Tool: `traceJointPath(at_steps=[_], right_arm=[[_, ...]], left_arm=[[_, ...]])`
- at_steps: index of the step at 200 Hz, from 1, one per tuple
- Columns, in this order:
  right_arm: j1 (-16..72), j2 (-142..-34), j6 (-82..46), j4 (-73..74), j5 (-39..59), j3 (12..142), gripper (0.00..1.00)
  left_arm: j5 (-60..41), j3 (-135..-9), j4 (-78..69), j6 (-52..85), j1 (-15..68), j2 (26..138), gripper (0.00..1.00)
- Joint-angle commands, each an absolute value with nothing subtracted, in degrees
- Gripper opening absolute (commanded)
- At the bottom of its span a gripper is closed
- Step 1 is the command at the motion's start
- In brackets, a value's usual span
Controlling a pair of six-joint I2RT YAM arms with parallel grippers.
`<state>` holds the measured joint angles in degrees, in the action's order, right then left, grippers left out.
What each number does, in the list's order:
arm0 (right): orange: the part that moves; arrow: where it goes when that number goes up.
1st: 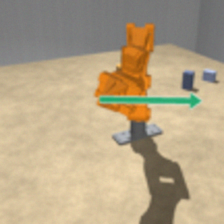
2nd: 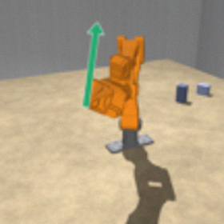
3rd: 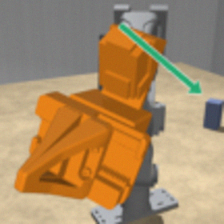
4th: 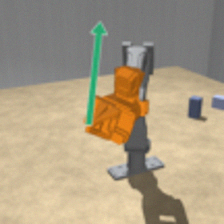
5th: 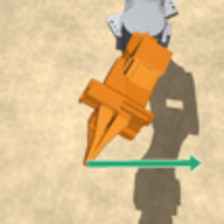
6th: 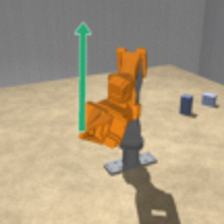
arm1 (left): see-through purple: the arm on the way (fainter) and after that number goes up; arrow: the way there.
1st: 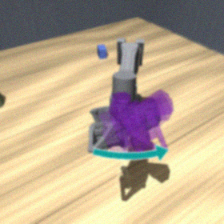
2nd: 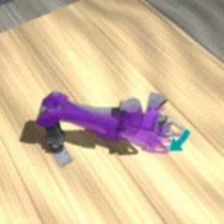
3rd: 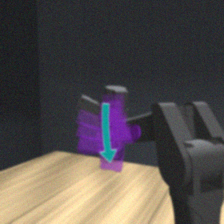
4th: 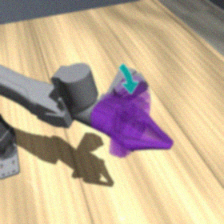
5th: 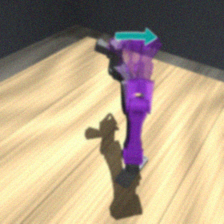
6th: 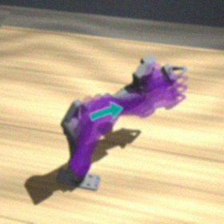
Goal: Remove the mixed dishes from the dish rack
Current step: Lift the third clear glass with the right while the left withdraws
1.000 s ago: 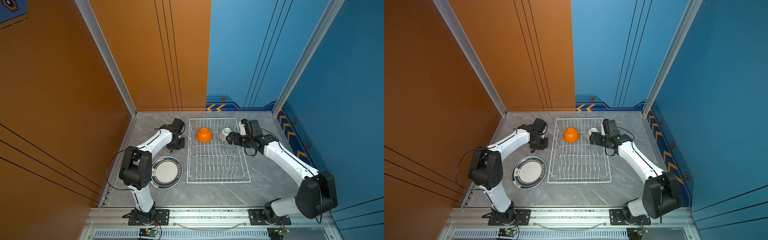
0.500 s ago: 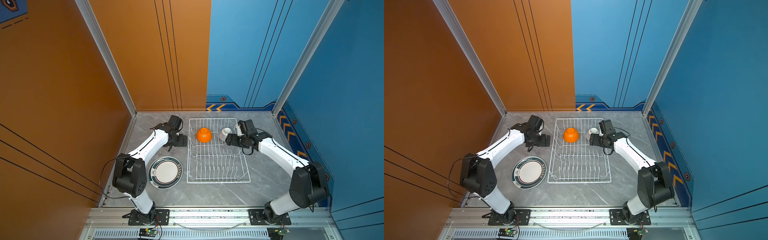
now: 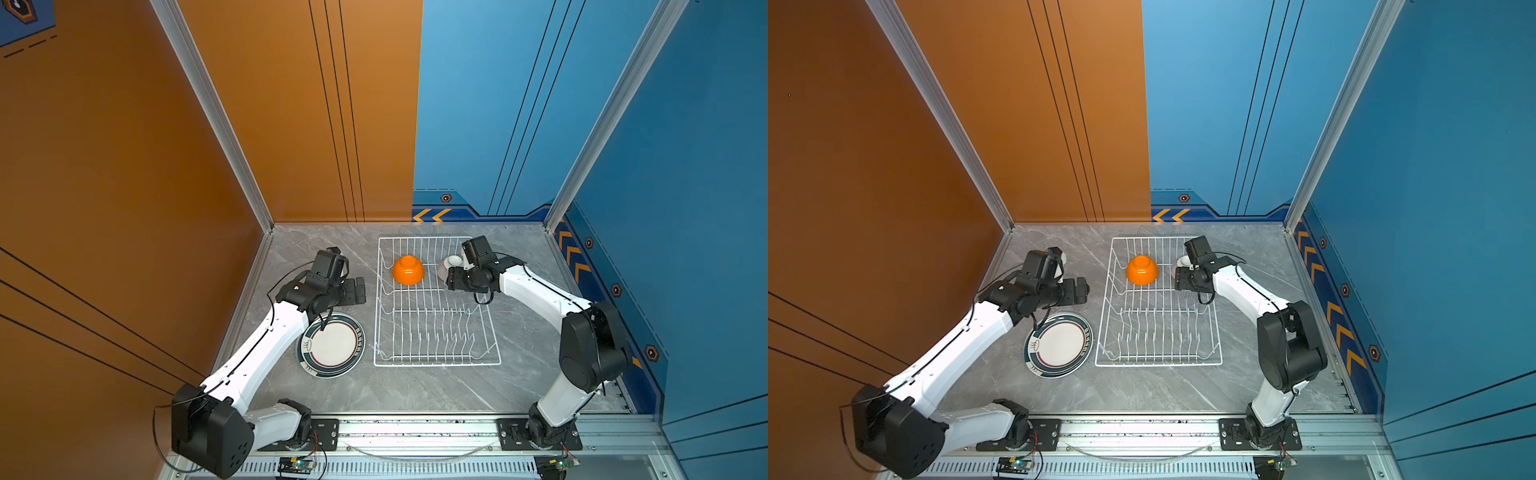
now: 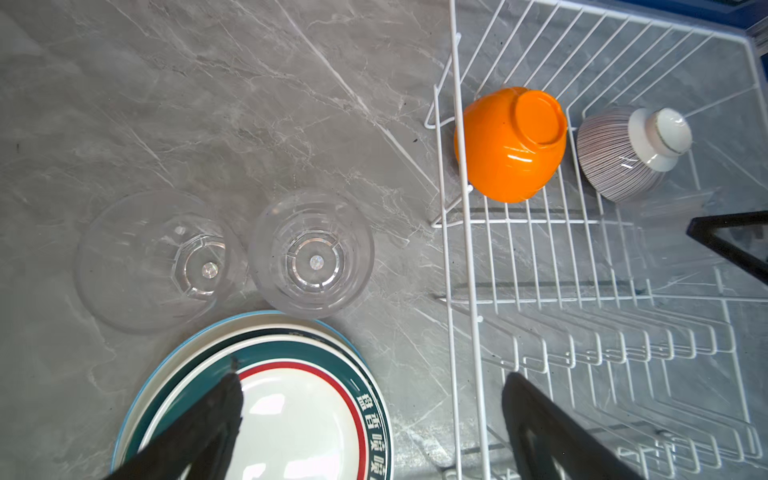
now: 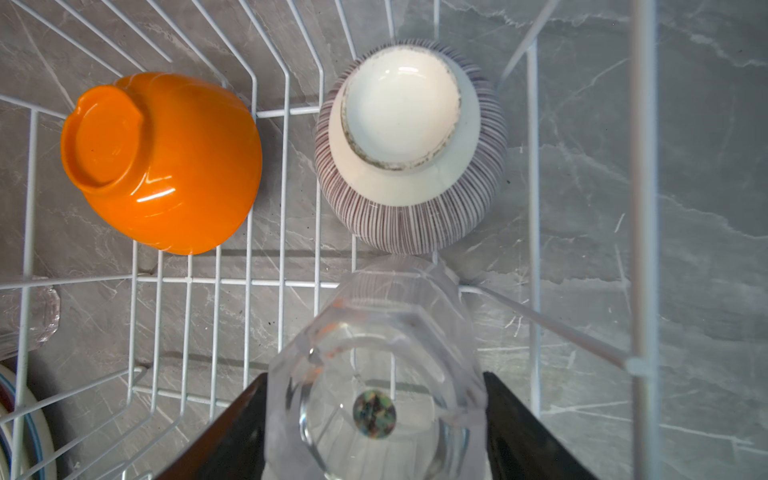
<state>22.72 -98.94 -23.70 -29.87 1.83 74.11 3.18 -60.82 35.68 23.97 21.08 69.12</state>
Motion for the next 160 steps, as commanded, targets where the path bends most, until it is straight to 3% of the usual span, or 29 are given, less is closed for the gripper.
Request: traceJointPath(at_steps=[1, 58, 79, 93, 160], right_arm=[[24.2, -101.3, -22.1, -34.0, -1.9, 77.9, 0.75], [26.9, -104.3, -21.6, -37.6, -5.8, 81.9, 0.73], [27.6, -104.5, -21.8, -38.2, -7.6, 82.4, 0.65], [27.7, -104.5, -22.6, -38.1, -6.2, 82.7, 0.58], [27.6, -102.0, -25.6, -36.7, 3.1, 83.7, 0.54]], left_arm=[[1.4, -59.4, 32.6, 25.8, 21.6, 67.0, 0.98], [0.9, -55.4, 31.2, 26.5, 22.2, 64.0, 0.98], [0.7, -53.9, 29.6, 26.4, 22.1, 63.5, 0.98], [0.2, -53.5, 29.1, 26.0, 22.2, 63.5, 0.98], [-1.9, -48.8, 22.3, 28.1, 22.1, 61.4, 0.98]])
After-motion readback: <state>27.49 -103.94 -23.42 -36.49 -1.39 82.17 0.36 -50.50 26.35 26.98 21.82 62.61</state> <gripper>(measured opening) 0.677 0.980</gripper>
